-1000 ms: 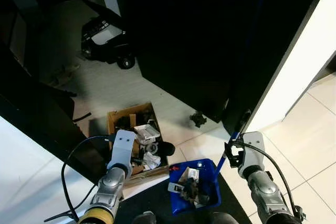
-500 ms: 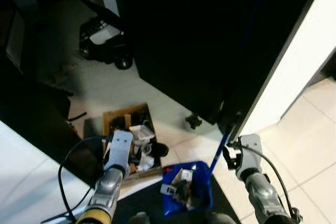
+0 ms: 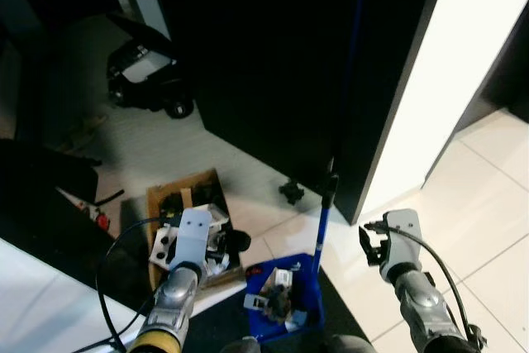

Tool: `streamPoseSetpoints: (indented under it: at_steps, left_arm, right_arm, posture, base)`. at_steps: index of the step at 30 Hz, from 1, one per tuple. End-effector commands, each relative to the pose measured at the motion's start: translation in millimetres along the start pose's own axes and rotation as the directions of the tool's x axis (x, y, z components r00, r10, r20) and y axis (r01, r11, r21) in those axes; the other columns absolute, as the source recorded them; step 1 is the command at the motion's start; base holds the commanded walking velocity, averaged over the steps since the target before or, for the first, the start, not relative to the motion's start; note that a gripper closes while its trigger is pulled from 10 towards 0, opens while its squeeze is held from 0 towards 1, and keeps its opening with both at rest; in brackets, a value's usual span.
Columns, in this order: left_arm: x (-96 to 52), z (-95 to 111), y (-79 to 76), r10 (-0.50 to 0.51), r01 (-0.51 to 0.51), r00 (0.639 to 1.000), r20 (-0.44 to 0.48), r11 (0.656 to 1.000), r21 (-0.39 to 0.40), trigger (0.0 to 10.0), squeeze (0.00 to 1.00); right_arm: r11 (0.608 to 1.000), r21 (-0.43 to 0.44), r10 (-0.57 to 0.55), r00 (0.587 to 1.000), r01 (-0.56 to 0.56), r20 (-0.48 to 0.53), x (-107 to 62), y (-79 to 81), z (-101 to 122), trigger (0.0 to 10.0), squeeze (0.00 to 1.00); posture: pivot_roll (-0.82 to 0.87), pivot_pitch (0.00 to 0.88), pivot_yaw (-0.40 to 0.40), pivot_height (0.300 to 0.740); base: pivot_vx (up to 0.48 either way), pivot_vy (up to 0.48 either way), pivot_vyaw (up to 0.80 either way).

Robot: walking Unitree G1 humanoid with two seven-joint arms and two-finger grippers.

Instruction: Sweep floor

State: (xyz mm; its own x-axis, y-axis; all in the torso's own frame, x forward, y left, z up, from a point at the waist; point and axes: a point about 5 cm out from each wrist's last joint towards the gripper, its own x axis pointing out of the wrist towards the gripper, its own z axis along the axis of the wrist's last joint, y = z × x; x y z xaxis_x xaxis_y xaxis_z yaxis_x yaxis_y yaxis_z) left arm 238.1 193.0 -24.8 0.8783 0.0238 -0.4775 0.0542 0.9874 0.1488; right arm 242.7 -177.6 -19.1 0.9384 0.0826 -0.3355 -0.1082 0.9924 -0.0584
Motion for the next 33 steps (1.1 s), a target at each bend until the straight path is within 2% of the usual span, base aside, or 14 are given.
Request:
streamPoseSetpoints:
  at_steps: [1, 4, 5, 6, 15, 16, 20, 29, 30, 31, 33]
  left_arm:
    - [-0.8, -3.2, 4.8, 0.015, -0.015, 1.0, -0.013, 1.0, 0.009, 10.0, 0.0]
    - [-0.7, -3.3, 5.0, 0.017, -0.016, 1.0, -0.014, 1.0, 0.01, 10.0, 0.0]
    - [-0.9, -3.6, 5.9, 0.023, -0.023, 1.0, -0.017, 1.0, 0.013, 10.0, 0.0]
    - [-1.0, -3.7, 6.1, 0.025, -0.024, 1.0, -0.018, 1.0, 0.014, 10.0, 0.0]
    - [-2.1, -3.2, 6.4, 0.029, -0.029, 0.999, -0.014, 0.999, 0.019, 10.0, 0.0]
    - [-2.7, -3.5, 6.8, 0.031, -0.031, 0.999, -0.013, 0.999, 0.018, 10.0, 0.0]
    - [-4.1, -4.2, 7.2, 0.037, -0.037, 0.999, -0.012, 0.999, 0.014, 10.0, 0.0]
    - [-5.2, -5.0, 9.4, 0.043, -0.043, 0.999, -0.01, 0.999, 0.015, 10.0, 0.0]
    - [-5.4, -4.8, 9.6, 0.043, -0.042, 0.999, -0.009, 0.999, 0.016, 10.0, 0.0]
    - [-5.4, -4.8, 9.6, 0.043, -0.042, 0.999, -0.009, 0.999, 0.016, 10.0, 0.0]
    - [-5.8, -3.8, 9.9, 0.041, -0.041, 0.999, -0.006, 0.999, 0.02, 10.0, 0.0]
  right_arm:
    - [1.0, 0.012, 0.003, 1.0, -0.003, -0.001, -0.7, 2.1, -1.9, 10.0, 0.0]
    - [1.0, 0.014, 0.007, 1.0, -0.007, 0.0, -0.7, 2.6, -2.0, 10.0, 0.0]
    - [0.995, 0.032, 0.094, 0.994, -0.096, 0.056, 2.0, 15.2, 8.6, 10.0, 0.0]
    - [0.991, 0.035, 0.124, 0.989, -0.126, 0.076, 2.9, 19.7, 12.7, 10.0, 0.0]
    - [0.988, 0.064, 0.136, 0.985, -0.143, 0.101, 14.7, 26.7, 29.0, 10.0, 0.0]
    - [0.985, 0.064, 0.15, 0.982, -0.158, 0.113, 17.3, 29.2, 33.8, 10.0, 1.0]
    - [0.988, 0.037, 0.145, 0.984, -0.15, 0.106, 26.8, 28.4, 43.7, 10.0, 1.0]
    - [0.989, 0.04, 0.139, 0.987, -0.143, 0.082, 47.9, 30.6, 66.8, 10.0, 1.0]
    - [0.991, 0.043, 0.126, 0.99, -0.129, 0.061, 50.5, 30.7, 67.6, 10.0, 0.0]
    - [0.991, 0.043, 0.126, 0.99, -0.129, 0.061, 50.5, 30.7, 67.6, 10.0, 0.0]
    - [0.994, 0.054, 0.091, 0.996, -0.091, -0.003, 56.0, 30.8, 67.6, 10.0, 0.0]
  posture:
    - [-0.08, 0.0, 0.057, 0.74]
    - [-0.07, 0.0, 0.058, 0.74]
    - [-0.08, 0.002, 0.06, 0.74]
    - [-0.08, 0.002, 0.06, 0.74]
    - [-0.06, 0.026, 0.063, 0.74]
    - [-0.06, 0.029, 0.063, 0.74]
    - [-0.05, 0.038, 0.062, 0.74]
    - [-0.03, 0.044, 0.065, 0.74]
    - [-0.03, 0.046, 0.067, 0.74]
    - [-0.03, 0.046, 0.067, 0.74]
    - [-0.01, 0.049, 0.068, 0.74]
  base:
    - [0.0, 0.0, 0.0]
    - [0.0, 0.0, 0.0]
    - [0.0, 0.0, 0.0]
    - [0.0, 0.0, 0.0]
    - [0.0, 0.0, 0.0]
    - [0.0, 0.0, 0.0]
    - [0.0, 0.0, 0.0]
    - [0.0, 0.0, 0.0]
    - [0.0, 0.0, 0.0]
    - [0.0, 0.0, 0.0]
    - [0.0, 0.0, 0.0]
